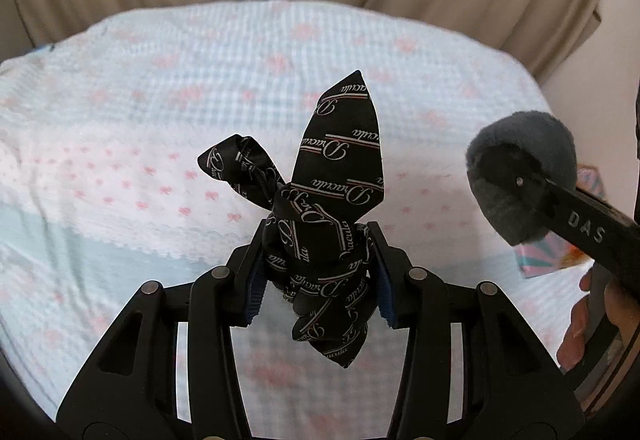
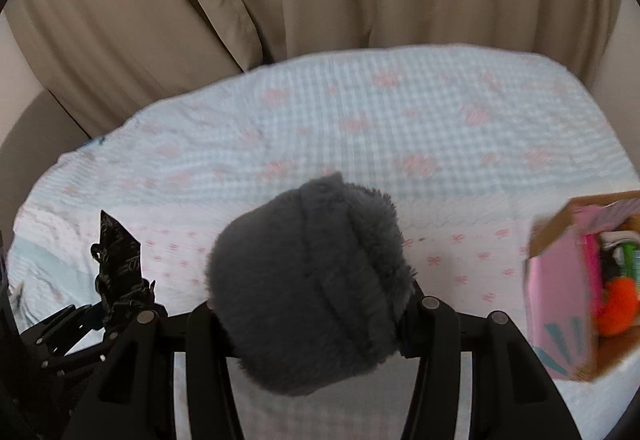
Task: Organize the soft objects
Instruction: 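Carry black cloth and grey cloth into the box and open both tools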
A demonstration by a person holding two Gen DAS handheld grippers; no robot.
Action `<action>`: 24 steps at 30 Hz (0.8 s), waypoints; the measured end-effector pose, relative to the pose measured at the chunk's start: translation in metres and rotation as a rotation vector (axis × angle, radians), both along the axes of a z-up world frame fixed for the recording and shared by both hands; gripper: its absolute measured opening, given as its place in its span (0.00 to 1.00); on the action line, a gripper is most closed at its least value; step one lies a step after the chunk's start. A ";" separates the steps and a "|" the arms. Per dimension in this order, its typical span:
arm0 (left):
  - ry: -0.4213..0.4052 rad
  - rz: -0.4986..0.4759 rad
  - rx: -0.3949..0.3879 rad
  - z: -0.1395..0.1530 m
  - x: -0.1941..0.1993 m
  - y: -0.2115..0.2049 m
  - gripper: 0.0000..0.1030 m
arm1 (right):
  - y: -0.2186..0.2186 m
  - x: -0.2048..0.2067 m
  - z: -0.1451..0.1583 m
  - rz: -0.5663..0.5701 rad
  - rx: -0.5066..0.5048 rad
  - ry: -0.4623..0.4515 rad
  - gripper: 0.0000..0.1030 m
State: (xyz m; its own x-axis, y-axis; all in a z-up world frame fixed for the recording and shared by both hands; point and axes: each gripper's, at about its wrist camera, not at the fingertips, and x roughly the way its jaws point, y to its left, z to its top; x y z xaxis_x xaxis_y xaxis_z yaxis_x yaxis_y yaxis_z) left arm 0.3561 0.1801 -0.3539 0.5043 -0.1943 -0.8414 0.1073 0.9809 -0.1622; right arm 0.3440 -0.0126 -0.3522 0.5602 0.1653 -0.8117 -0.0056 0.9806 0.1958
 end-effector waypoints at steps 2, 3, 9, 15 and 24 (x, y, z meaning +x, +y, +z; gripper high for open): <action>-0.005 -0.011 0.000 0.021 -0.007 -0.002 0.40 | -0.005 -0.014 0.029 -0.007 0.018 -0.015 0.46; -0.015 -0.022 -0.001 0.036 -0.011 -0.006 0.40 | -0.007 -0.020 0.040 -0.011 0.023 -0.018 0.46; -0.058 -0.075 -0.005 0.098 -0.033 -0.031 0.40 | -0.040 -0.060 0.105 -0.077 0.070 -0.058 0.46; -0.110 -0.121 -0.024 0.151 -0.056 -0.085 0.40 | -0.100 -0.097 0.149 -0.146 0.086 -0.080 0.46; -0.139 -0.110 -0.033 0.187 -0.094 -0.205 0.40 | -0.225 -0.134 0.181 -0.150 0.086 -0.086 0.46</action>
